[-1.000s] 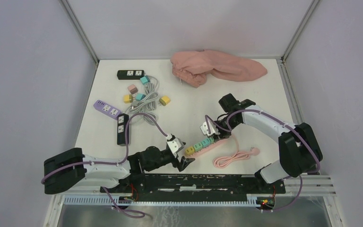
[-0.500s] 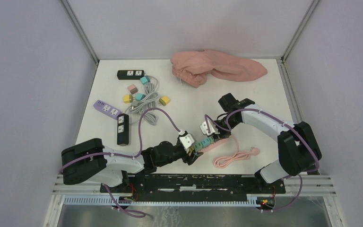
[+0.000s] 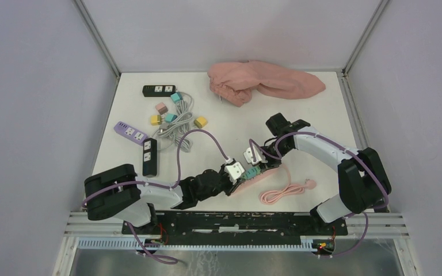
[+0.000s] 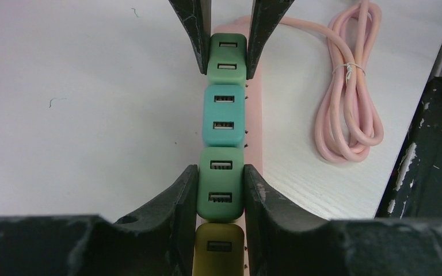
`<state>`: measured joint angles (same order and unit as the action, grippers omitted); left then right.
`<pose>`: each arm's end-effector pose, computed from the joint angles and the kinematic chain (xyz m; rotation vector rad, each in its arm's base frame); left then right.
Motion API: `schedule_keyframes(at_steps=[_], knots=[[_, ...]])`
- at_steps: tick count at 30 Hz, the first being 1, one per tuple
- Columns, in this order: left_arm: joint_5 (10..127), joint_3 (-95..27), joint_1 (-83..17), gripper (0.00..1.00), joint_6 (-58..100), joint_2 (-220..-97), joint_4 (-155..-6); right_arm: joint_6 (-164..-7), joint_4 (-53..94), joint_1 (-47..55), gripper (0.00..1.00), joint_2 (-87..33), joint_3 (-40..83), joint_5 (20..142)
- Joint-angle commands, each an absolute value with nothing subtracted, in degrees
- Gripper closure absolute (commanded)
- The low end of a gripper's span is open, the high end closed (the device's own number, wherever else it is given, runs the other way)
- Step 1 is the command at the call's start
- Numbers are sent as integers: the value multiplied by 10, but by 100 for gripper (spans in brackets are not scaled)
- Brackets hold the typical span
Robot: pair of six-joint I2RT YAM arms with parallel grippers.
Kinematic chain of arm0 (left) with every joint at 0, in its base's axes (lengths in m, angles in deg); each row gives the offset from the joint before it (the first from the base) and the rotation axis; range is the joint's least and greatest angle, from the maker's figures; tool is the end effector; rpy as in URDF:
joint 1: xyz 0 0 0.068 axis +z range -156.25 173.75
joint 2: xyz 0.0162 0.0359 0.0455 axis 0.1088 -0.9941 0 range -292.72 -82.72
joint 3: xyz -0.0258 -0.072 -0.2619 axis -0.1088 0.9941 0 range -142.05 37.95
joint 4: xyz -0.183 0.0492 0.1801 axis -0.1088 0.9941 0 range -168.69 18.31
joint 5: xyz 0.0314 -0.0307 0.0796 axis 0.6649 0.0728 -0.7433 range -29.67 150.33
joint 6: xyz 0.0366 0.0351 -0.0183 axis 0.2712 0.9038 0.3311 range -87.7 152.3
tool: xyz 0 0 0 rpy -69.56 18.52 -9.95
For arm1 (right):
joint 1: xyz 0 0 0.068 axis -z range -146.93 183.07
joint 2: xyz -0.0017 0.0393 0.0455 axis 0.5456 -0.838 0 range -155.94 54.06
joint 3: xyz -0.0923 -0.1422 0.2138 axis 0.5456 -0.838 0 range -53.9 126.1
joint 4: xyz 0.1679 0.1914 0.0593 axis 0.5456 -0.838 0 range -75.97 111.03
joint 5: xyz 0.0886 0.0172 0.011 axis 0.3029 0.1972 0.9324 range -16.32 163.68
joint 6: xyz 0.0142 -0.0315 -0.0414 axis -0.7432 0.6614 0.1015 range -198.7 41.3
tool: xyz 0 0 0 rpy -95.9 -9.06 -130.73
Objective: Pull the plug off the socket
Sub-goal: Remove the plug from the socket.
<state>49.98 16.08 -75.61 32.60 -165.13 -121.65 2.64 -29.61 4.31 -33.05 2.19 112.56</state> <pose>0.0983 -0.2427 0.1586 0.9929 1.6501 -0.6543 0.2193 0.1457 0.2018 -2.1836 1.4440 0.7435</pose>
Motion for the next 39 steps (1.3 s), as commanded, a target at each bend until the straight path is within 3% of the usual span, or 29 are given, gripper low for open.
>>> schedule_keyframes(at_steps=[1, 7, 12, 17, 24, 30, 36, 39], knots=[[501, 141, -755, 75, 354, -1664, -1212, 16, -337, 40, 100, -336, 40, 1144], [519, 144, -750, 97, 364, -1664, -1203, 12, -348, 41, 100, -334, 48, 1172], [544, 149, -746, 97, 367, -1667, -1201, -13, -347, 41, 100, -334, 56, 1249], [549, 160, -741, 97, 362, -1664, -1199, -80, -308, 57, 100, -343, 73, 1210], [554, 176, -726, 97, 361, -1651, -1201, 29, -333, 104, 100, -324, 42, 1151], [571, 173, -716, 97, 356, -1661, -1209, 128, -387, 93, 100, -325, 21, 1229], [583, 169, -716, 97, 347, -1675, -1216, 20, -337, 74, 100, -326, 35, 1276], [582, 170, -716, 97, 345, -1676, -1216, -71, -282, 76, 100, -323, 43, 1232]])
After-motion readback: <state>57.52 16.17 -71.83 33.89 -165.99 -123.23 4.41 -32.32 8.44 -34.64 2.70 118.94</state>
